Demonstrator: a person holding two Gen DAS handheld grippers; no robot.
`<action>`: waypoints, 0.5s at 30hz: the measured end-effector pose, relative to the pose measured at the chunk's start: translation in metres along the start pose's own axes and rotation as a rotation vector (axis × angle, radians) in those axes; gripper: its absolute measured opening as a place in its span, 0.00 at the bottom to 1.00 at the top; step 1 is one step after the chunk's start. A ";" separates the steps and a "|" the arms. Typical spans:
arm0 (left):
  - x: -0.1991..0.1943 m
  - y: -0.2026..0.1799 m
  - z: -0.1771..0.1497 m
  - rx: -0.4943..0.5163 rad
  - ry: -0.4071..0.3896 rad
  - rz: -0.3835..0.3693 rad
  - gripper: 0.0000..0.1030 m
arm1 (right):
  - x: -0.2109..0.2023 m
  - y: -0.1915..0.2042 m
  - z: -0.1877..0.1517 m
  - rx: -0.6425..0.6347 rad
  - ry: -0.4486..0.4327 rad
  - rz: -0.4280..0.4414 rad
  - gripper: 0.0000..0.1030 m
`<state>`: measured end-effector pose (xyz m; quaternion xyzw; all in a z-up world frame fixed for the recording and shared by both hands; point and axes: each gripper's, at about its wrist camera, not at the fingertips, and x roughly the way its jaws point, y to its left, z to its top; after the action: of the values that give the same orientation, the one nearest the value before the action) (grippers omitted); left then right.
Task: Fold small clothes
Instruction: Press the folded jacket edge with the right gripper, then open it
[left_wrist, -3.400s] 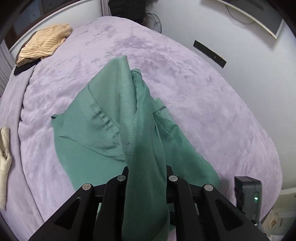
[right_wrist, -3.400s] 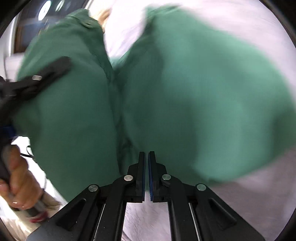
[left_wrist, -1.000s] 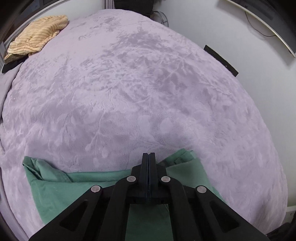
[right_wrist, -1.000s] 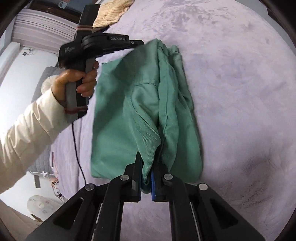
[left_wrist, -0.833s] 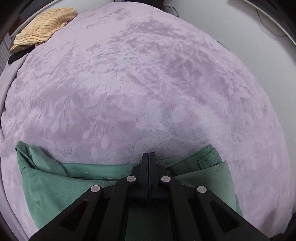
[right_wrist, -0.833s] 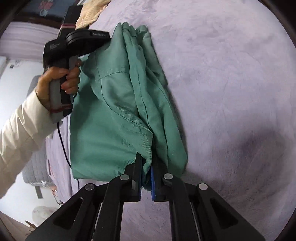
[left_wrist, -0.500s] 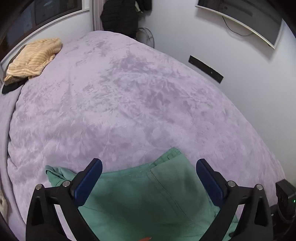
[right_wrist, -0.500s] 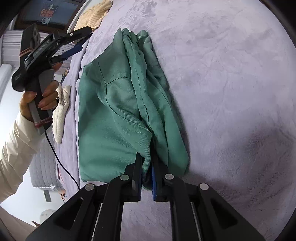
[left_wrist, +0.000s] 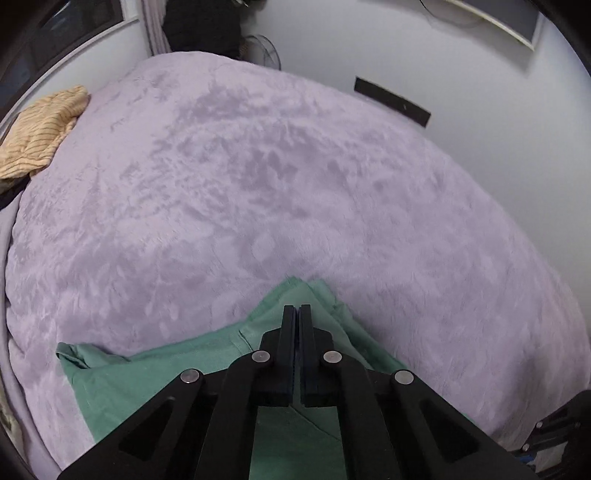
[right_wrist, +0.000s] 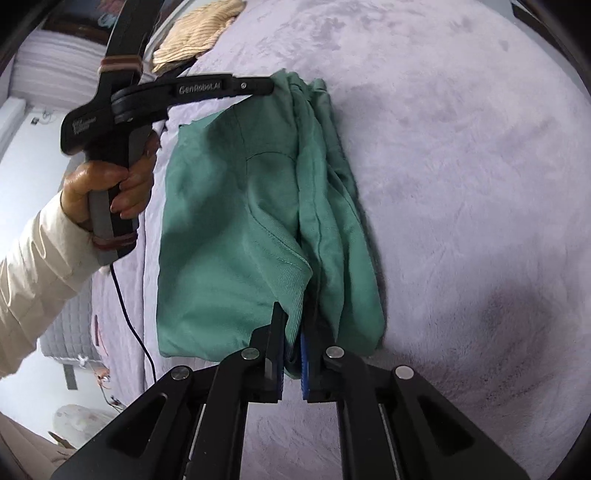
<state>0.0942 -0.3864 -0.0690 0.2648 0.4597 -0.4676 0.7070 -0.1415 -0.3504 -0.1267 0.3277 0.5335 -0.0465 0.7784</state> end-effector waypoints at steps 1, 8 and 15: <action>0.003 0.009 0.006 -0.033 0.007 0.004 0.01 | 0.001 0.000 -0.001 -0.001 0.003 -0.009 0.06; 0.057 0.030 -0.005 -0.137 0.092 0.150 0.01 | 0.040 -0.025 -0.017 0.054 0.008 -0.067 0.06; -0.025 0.059 -0.028 -0.184 -0.030 0.179 0.01 | -0.007 -0.042 -0.013 0.214 -0.065 0.035 0.27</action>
<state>0.1326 -0.3286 -0.0618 0.2320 0.4646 -0.3622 0.7740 -0.1721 -0.3778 -0.1425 0.4164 0.4942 -0.1002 0.7565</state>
